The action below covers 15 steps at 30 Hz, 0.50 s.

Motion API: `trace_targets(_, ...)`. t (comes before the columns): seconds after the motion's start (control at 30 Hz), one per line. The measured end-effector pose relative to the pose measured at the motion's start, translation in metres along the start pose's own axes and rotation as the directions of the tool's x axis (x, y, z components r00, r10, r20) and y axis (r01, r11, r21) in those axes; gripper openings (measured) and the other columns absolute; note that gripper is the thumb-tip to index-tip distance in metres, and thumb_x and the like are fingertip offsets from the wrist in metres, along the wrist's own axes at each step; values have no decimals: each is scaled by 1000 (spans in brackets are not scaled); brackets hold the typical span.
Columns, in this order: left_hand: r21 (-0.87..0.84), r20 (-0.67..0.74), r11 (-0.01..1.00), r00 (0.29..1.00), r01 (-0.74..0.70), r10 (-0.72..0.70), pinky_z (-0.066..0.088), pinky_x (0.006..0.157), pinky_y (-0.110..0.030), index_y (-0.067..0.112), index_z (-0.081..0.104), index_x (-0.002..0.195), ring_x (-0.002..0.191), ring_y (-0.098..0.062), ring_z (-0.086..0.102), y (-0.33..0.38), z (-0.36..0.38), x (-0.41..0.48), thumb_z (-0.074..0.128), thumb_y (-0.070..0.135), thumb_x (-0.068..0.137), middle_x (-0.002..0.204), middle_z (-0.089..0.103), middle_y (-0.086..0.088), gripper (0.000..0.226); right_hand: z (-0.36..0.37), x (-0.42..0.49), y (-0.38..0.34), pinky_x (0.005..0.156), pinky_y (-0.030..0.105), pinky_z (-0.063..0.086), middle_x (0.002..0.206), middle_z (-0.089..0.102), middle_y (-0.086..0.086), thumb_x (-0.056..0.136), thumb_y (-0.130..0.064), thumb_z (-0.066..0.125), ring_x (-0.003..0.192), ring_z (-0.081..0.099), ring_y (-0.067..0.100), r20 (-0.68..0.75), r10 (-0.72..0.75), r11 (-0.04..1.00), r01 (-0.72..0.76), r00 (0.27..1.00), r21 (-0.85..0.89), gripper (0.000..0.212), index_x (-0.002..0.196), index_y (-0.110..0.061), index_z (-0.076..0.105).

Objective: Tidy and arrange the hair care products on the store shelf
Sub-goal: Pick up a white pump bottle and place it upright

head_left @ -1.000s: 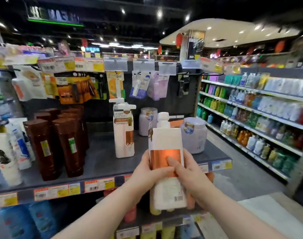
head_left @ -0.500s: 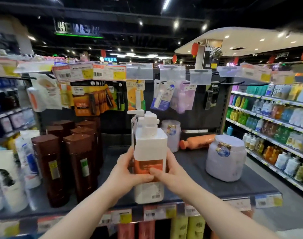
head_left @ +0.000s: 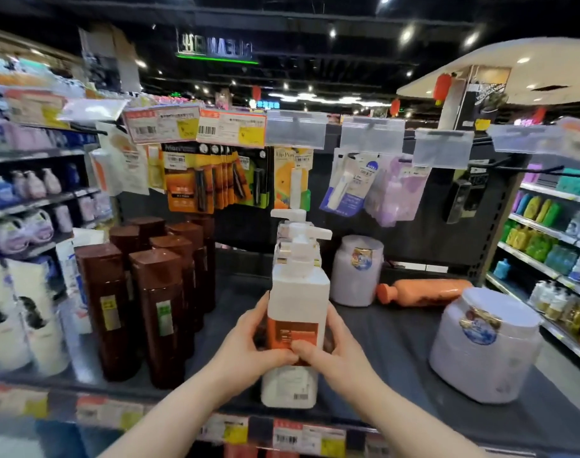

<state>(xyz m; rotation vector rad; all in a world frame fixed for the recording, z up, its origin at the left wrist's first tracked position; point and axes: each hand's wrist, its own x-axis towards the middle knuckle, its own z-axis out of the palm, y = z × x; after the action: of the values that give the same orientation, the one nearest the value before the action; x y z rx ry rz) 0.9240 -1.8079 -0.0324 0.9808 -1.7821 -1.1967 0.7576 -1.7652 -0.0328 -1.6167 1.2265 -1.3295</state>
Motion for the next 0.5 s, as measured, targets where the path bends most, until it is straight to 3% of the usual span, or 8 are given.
trace_targets(0.1,1,-35,999,999,-37,37,50,76,-13,50,40,125,103,-2,61,1,5,-1,81,18,63,122,55,6,81,-4,4,7,93,33,53,116,66,-12,60,-44,75,108,63,6,11,38,999,-38,999,-14,80,132,-41,41)
trace_targets(0.3,127,-77,991,996,-41,51,45,99,-31,60,26,128,118,-3,47,0,7,-5,79,45,50,127,44,14,95,-10,8,14,91,28,52,118,64,-15,67,-35,76,111,60,4,90,92,993,-86,992,-75,74,129,-49,40)
trace_targets(0.4,115,-47,993,999,-9,14,41,99,-28,61,30,117,116,0,41,4,5,-11,73,48,46,120,38,18,84,-23,13,11,97,31,50,125,59,-11,72,-34,75,115,57,6,191,158,981,-132,969,-144,68,131,-43,41)
trace_targets(0.5,121,-86,992,996,19,-9,42,89,-19,50,40,105,113,-2,47,1,5,-17,69,48,44,119,44,16,68,-37,13,11,87,19,52,125,58,-11,82,-13,68,113,58,4,274,224,974,-218,935,-54,60,133,-31,40)
